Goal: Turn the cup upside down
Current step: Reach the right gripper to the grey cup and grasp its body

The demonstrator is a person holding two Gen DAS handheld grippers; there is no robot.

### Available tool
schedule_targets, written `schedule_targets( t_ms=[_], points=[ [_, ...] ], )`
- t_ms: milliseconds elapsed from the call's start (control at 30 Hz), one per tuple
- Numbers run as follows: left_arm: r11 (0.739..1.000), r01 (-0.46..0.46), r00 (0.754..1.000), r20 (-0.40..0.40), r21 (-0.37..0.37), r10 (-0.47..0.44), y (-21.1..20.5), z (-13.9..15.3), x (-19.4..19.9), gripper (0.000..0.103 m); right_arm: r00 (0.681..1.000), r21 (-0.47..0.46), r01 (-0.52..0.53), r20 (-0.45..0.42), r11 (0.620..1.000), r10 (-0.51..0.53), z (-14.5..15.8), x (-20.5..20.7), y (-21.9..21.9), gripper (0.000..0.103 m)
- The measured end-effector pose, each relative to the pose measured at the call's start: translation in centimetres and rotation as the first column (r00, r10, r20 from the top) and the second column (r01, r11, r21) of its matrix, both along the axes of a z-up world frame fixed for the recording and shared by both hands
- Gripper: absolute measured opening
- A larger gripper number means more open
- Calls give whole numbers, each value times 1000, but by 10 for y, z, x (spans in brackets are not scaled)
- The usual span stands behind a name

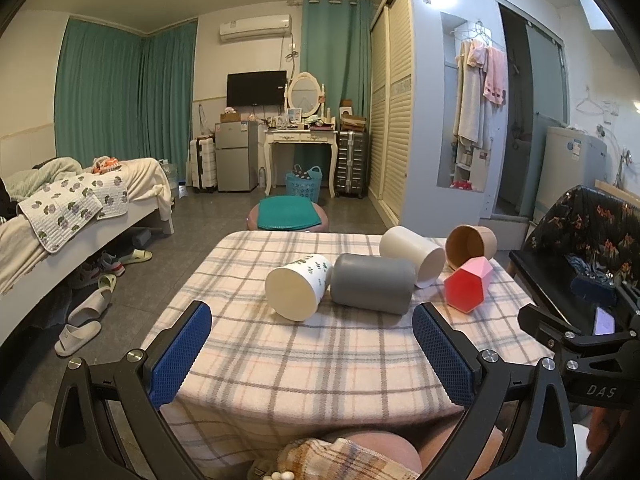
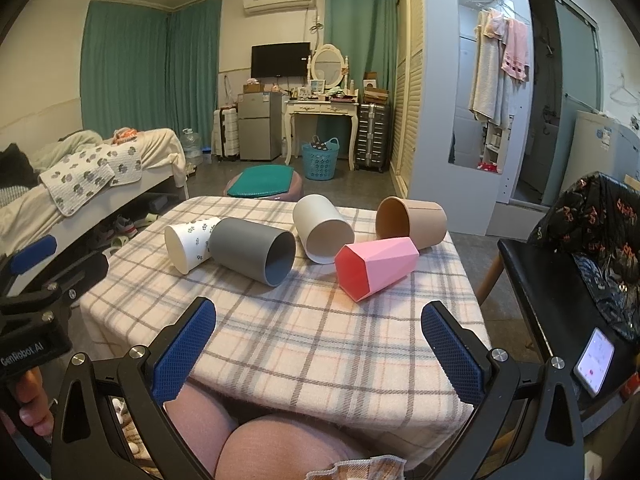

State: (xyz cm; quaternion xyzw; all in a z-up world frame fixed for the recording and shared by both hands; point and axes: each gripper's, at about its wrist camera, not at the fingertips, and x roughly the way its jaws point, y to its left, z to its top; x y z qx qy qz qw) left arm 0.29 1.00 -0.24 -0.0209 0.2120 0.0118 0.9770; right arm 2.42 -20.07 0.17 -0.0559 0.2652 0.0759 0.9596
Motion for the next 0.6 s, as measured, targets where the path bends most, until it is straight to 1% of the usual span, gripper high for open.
schedule_targets(
  t_ms=[33,133,233,267,367,433,467,600],
  points=[
    [1000,-13,1000,-8,0,13,3,-1,4,103,1000,-11,-12,0,1000,12,2,2,1,103],
    [999,-54,998,-36,-2,54,14,-4,19,103,995,-69,-102,-11,992,102,7,16,8,103],
    [995,-98,993,-66,-5,98,27,-6,34,103,979,-167,-206,-44,964,201,10,37,24,103],
    [994,-111,991,-77,-9,110,31,-9,40,103,965,-208,-261,-67,943,252,10,47,32,103],
    [989,-145,984,-112,-24,141,46,-19,58,103,927,-291,-374,-112,880,357,7,70,55,103],
    [987,-157,979,-136,-30,151,53,-25,70,103,910,-335,-414,-152,846,385,1,89,70,103],
    [986,-162,977,-147,-32,155,56,-28,75,103,897,-357,-442,-180,823,403,-5,101,82,103],
    [984,-176,968,-190,-43,164,69,-41,95,103,866,-413,-499,-271,762,420,-31,142,110,103]
  ],
)
